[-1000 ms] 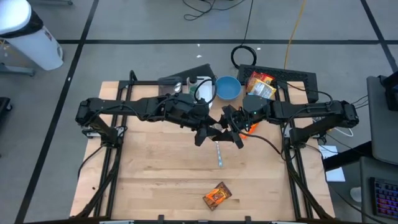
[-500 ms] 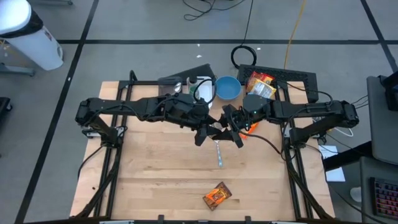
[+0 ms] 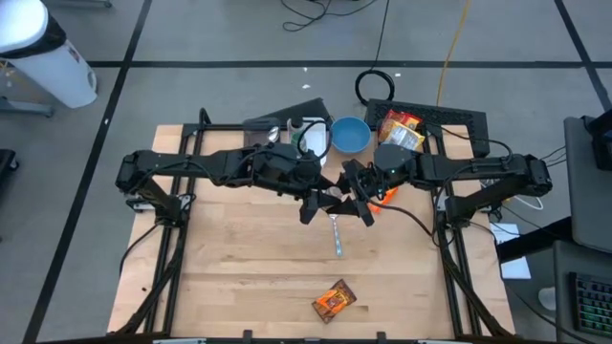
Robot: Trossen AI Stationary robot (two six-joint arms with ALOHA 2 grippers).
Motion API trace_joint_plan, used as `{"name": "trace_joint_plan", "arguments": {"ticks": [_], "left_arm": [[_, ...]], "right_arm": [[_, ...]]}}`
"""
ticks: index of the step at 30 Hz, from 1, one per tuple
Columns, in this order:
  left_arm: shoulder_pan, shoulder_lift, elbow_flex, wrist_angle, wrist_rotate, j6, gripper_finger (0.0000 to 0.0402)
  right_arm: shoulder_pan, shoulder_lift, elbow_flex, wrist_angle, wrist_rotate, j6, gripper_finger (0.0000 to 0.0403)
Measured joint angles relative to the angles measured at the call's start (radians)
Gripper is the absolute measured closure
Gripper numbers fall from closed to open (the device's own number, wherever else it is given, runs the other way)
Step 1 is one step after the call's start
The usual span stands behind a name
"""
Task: Pick & Place Food Item
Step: Put the brown seasoning bottle into the white bin
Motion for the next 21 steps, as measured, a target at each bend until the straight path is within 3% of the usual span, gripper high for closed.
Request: {"name": "trace_joint_plan", "arguments": {"ticks": [21], "left_arm": [[0.002, 0.001, 0.000, 0.028, -0.006, 0.020, 0.0215]], "right_arm": [[-0.022, -0.016, -0.001, 0.002, -0.004, -0.016, 0.0181]]}}
